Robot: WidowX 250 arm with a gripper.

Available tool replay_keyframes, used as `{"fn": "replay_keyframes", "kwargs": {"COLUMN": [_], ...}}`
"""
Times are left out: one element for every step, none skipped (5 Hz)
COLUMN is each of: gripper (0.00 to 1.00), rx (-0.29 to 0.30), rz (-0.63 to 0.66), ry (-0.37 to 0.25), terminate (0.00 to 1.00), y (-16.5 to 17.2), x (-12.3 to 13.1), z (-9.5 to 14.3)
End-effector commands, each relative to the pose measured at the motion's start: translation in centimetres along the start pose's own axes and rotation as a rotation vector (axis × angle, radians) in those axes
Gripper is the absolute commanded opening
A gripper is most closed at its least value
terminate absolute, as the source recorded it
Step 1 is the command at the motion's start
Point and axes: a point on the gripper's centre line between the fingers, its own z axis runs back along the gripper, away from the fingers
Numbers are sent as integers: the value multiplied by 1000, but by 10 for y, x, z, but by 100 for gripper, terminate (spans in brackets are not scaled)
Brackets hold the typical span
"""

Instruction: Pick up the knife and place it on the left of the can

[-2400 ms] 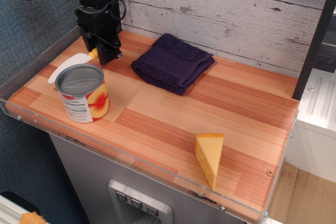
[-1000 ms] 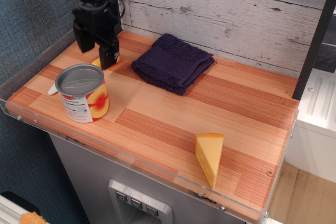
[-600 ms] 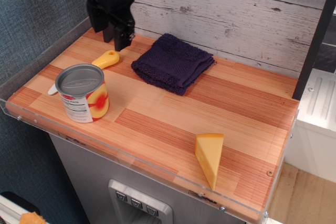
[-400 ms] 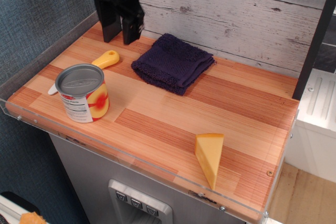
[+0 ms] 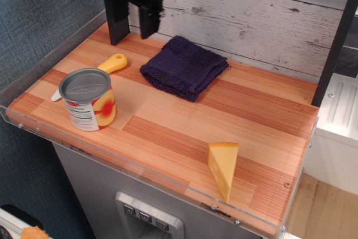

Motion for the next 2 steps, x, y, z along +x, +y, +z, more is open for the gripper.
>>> {"fn": "replay_keyframes", "kwargs": {"gripper": [100,100], "rx": [15,6], "rz": [22,21], "ry": [-47,-39], "terminate": [0,100], "y": [-8,-15], "x": [-4,-11], "z": [52,61]}}
